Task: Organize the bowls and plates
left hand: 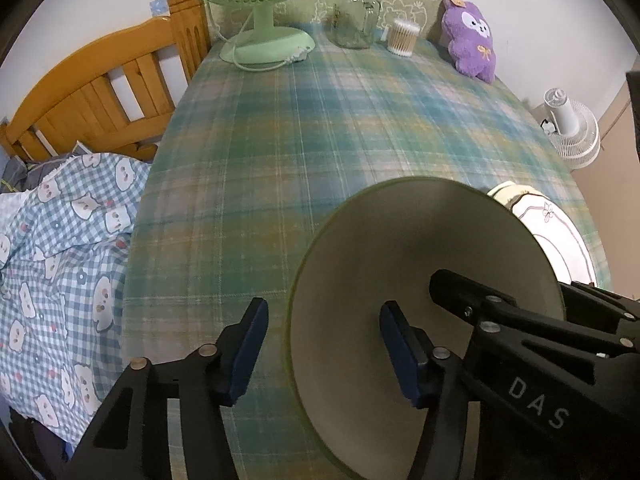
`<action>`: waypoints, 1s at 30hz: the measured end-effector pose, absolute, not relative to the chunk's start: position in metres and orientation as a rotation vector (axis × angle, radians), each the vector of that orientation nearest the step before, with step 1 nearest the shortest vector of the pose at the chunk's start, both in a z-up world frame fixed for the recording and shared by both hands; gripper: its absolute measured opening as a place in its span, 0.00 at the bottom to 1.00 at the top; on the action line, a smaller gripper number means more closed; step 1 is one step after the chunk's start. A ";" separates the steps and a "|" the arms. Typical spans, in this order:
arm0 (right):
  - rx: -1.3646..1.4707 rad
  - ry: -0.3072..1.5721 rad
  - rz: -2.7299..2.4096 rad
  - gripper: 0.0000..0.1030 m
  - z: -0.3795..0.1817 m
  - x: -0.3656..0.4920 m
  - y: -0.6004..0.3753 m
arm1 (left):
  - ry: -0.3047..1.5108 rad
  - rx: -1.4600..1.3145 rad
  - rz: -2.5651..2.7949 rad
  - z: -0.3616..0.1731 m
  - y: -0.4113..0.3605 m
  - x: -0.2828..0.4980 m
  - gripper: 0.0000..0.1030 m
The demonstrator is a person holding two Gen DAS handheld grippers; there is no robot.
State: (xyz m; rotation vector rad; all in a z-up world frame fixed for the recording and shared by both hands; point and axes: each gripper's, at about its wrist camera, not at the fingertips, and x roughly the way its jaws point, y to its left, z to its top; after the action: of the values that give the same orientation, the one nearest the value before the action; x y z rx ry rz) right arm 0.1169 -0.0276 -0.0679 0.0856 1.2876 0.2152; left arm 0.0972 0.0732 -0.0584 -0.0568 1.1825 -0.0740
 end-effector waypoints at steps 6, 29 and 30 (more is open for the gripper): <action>0.090 1.288 0.210 0.40 -0.068 0.116 -0.028 | 1.179 -0.044 -0.093 -0.058 0.071 0.099 0.53; 0.086 1.260 0.173 0.41 -0.050 0.110 -0.026 | 1.163 -0.091 -0.117 -0.044 0.070 0.093 0.44; 0.087 1.259 0.171 0.41 -0.048 0.109 -0.026 | 1.161 -0.088 -0.118 -0.042 0.070 0.092 0.44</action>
State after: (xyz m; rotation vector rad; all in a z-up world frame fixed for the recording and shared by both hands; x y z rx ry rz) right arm 0.1088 -0.0262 -0.0484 0.0871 1.2592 0.1711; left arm 0.0924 0.0699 -0.0425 -0.0885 1.1607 -0.1180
